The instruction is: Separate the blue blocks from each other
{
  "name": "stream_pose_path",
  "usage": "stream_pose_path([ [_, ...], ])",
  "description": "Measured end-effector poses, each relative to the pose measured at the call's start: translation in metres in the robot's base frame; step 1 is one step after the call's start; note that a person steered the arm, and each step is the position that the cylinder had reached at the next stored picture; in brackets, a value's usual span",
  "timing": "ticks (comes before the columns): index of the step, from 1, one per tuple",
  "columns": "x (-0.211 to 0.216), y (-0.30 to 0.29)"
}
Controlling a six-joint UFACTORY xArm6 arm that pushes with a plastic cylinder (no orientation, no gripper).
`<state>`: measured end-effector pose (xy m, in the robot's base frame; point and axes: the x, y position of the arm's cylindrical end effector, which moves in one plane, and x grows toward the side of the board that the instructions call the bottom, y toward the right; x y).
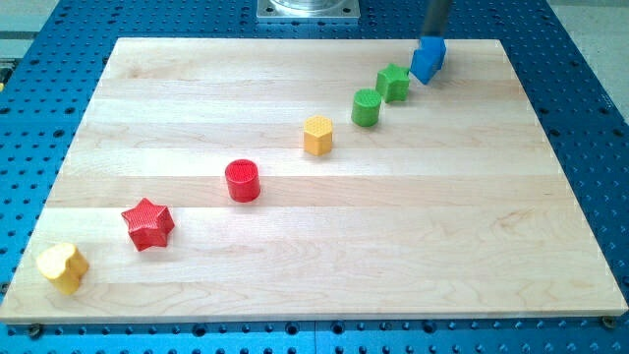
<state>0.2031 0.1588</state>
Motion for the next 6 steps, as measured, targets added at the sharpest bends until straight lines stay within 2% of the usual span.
stream_pose_path([
  [1,0.051,-0.003],
  [2,0.072,-0.003],
  [3,0.047,-0.006],
  [4,0.073,-0.001],
  [5,0.107,0.04],
  [6,0.06,0.05],
])
